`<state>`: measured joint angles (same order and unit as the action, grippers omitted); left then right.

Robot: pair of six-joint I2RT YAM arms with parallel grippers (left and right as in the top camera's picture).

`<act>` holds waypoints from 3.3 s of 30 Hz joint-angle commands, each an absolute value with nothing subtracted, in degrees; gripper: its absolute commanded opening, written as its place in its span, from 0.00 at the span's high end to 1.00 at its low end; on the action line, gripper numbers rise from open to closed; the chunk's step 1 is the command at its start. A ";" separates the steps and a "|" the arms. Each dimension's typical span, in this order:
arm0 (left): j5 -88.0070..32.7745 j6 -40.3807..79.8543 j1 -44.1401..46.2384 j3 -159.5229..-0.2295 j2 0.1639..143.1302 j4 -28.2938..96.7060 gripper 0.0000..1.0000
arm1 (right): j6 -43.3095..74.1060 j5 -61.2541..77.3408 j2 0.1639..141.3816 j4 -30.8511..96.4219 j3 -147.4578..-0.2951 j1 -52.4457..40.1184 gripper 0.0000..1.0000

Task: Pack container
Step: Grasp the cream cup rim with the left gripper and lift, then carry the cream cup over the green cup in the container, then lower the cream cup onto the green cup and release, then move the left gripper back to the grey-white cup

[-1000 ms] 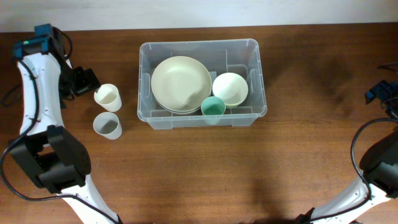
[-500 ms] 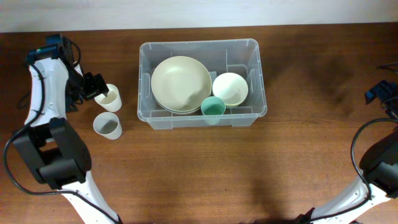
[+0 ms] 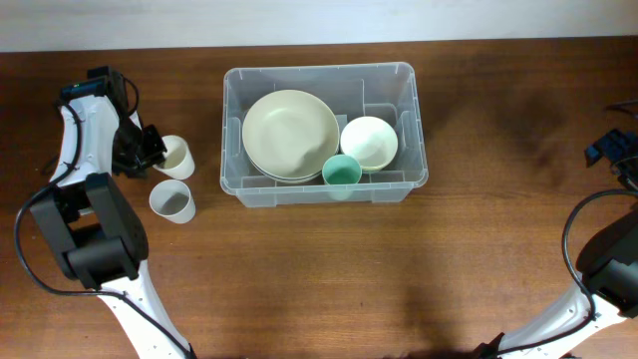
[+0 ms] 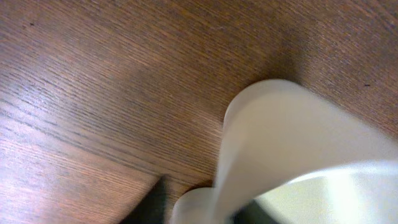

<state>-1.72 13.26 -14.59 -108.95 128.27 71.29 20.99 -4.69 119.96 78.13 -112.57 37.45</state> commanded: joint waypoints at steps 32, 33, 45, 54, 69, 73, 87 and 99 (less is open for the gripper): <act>-18.85 0.34 9.80 -173.23 128.35 96.71 0.99 | 21.43 -5.19 119.61 78.13 -112.38 37.52 0.01; -16.67 0.32 12.25 -172.13 128.40 96.68 0.99 | 21.43 -5.19 119.61 78.13 -112.38 37.52 0.01; -9.19 -0.47 26.65 -150.71 131.02 95.59 0.99 | 21.43 -5.17 119.61 78.15 -112.38 37.52 0.01; -10.68 -0.49 27.00 -140.20 131.68 89.76 0.99 | 21.43 -5.19 119.61 78.15 -112.38 37.52 0.01; -10.70 -0.49 27.03 -131.11 131.74 83.94 0.85 | 21.43 -5.19 119.61 78.13 -112.38 37.52 0.01; -10.70 -0.49 27.03 -131.11 131.76 82.74 0.67 | 21.43 -5.17 119.61 78.15 -112.38 37.52 0.01; -4.29 -0.27 22.85 -147.89 131.41 85.58 0.00 | 21.43 -5.19 119.61 78.15 -112.38 37.52 0.01; 4.71 9.89 9.56 -161.73 125.67 96.73 0.00 | 21.43 -5.17 119.61 78.15 -112.38 37.52 0.01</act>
<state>3.51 7.09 11.77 -161.05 130.02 96.49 20.99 -4.69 119.96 78.13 -112.57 37.45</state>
